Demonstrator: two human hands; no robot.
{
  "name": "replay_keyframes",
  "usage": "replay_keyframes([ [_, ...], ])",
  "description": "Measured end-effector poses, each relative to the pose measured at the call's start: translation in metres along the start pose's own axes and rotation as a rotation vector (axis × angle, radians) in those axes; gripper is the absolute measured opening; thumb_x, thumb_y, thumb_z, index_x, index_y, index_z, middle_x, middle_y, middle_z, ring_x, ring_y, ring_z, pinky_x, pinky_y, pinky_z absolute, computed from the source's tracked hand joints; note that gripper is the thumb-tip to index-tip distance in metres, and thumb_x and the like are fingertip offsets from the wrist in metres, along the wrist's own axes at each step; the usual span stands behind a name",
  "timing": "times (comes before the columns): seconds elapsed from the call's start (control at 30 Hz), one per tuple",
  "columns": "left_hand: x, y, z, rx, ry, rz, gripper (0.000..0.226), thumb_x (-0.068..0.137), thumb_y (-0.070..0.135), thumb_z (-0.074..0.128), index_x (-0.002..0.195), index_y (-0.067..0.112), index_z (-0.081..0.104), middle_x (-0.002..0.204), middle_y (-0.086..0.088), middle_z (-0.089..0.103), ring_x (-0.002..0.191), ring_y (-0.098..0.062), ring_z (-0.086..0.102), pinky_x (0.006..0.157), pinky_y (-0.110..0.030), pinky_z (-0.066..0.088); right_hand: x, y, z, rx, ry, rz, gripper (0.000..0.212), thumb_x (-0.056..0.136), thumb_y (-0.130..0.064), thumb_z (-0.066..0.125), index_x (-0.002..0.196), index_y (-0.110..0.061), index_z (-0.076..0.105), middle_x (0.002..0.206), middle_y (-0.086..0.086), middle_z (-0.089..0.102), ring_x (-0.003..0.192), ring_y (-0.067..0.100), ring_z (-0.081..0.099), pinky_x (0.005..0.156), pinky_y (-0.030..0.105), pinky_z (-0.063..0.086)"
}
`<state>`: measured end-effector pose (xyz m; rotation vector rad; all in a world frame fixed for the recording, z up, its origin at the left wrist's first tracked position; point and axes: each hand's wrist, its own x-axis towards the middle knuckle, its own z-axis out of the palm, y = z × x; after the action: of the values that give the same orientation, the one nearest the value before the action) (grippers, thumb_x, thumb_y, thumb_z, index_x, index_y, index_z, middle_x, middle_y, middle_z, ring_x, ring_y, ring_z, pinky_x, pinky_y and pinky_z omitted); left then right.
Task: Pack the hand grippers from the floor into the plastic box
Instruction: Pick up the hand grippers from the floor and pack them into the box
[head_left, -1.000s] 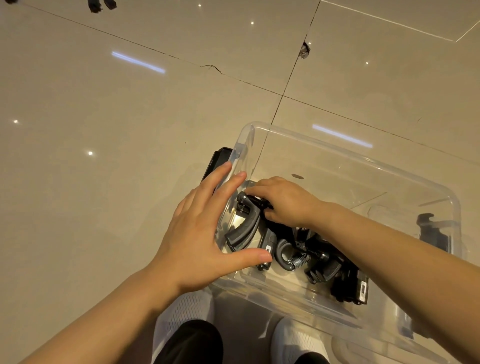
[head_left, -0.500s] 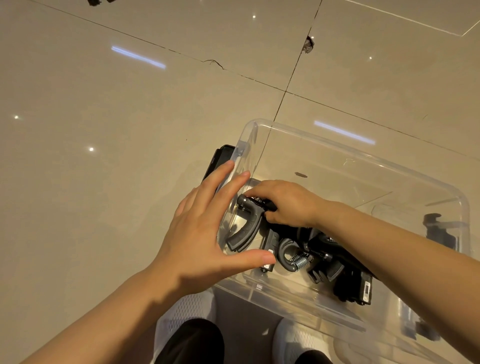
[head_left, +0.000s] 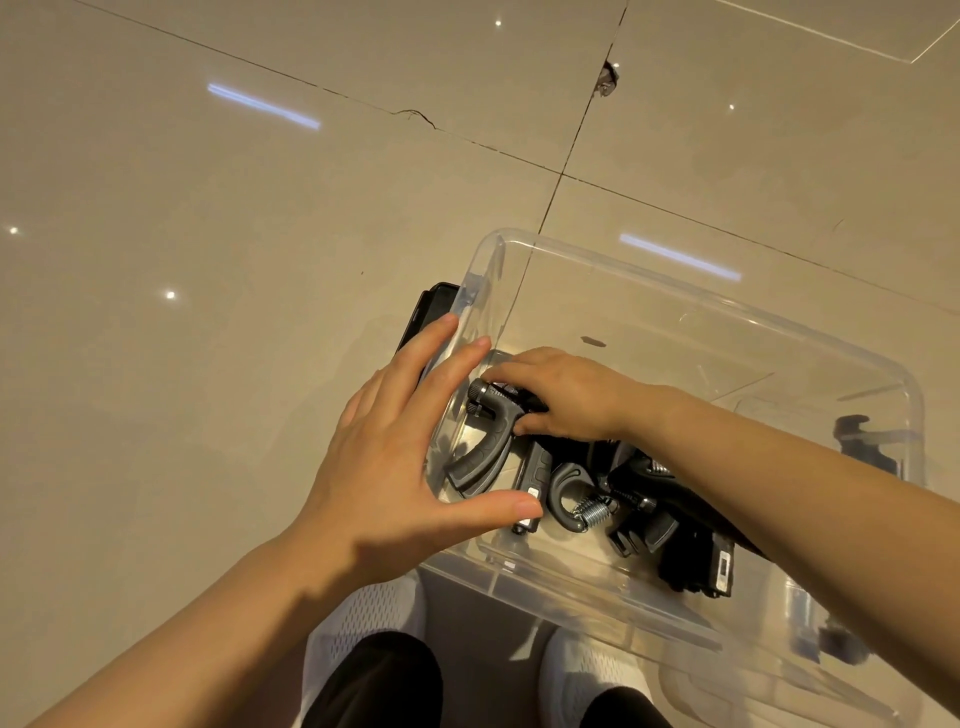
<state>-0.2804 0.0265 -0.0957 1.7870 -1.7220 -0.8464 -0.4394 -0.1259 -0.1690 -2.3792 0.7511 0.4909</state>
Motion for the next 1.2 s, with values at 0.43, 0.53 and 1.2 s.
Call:
replay_keyframes([
  [0.43,-0.001,-0.002,0.002,0.047,0.019,0.011,0.092,0.06,0.081,0.051,0.141,0.05,0.021,0.151,0.03,0.001,0.139,-0.002,0.013,0.107,-0.037,0.022,-0.061,-0.012,0.003,-0.541,-0.061,0.225,0.122,0.067,-0.064,0.068,0.149,-0.016,-0.009,0.155,0.003,0.018,0.145,0.025,0.005,0.114,0.045,0.015],
  [0.53,-0.001,-0.002,0.002,0.046,0.022,0.014,0.092,0.06,0.082,0.05,0.14,0.05,0.021,0.151,0.03,0.002,0.14,-0.003,0.014,0.107,-0.038,0.023,-0.061,-0.012,0.003,-0.582,-0.048,0.193,0.108,0.075,-0.057,0.062,0.15,-0.014,-0.003,0.155,0.005,0.019,0.146,0.024,0.003,0.116,0.044,0.006],
  [1.2,0.0,-0.001,0.005,0.021,0.038,0.029,0.087,0.063,0.079,0.051,0.14,0.046,0.026,0.154,0.024,0.005,0.141,-0.008,0.017,0.109,-0.049,0.03,-0.006,-0.049,-0.001,-0.242,-0.025,0.309,0.095,0.067,-0.076,0.059,0.143,-0.028,0.026,0.129,0.007,0.05,0.114,0.034,0.047,0.093,0.043,0.036],
])
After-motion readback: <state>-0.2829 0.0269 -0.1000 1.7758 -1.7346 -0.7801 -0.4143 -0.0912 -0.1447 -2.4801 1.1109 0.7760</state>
